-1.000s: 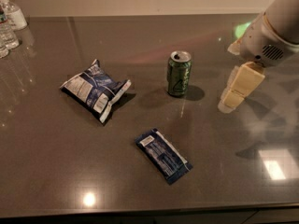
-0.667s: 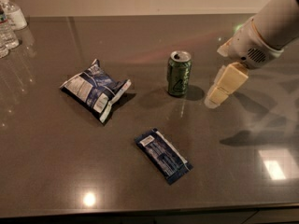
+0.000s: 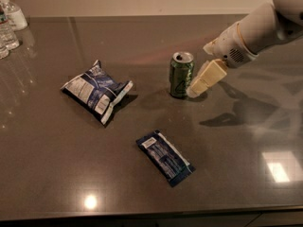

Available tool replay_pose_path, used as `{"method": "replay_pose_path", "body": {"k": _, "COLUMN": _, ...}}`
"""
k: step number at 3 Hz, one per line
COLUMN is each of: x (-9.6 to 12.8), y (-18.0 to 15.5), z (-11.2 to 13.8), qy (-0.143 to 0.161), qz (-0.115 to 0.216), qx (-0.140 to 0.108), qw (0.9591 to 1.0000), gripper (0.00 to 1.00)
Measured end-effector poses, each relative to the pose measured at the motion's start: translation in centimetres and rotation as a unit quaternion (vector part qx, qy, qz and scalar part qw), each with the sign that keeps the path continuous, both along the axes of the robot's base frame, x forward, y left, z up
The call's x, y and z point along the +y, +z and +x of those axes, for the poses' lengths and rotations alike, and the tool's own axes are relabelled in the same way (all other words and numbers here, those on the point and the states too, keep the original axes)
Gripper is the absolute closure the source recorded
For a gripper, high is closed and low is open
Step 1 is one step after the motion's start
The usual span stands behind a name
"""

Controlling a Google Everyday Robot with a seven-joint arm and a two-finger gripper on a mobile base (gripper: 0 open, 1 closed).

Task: Knock green can over

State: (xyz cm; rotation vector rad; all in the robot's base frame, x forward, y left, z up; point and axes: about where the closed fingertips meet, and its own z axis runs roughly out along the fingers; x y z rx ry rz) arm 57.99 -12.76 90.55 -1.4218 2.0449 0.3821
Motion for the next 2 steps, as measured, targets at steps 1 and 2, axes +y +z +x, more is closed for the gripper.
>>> {"method": "replay_pose_path", "body": {"k": 1, "x": 2.1, "y": -0.4, "z": 1.8, "qy": 0.007, "qz": 0.036, "qx": -0.005, "qw": 0.9993, "gripper": 0.00}}
{"method": "replay_pose_path", "body": {"k": 2, "x": 3.6, "y": -0.6, "z": 2.9, "qy": 0.015, "qz": 0.061, "qx": -0.006, "qw": 0.9980, "gripper": 0.00}}
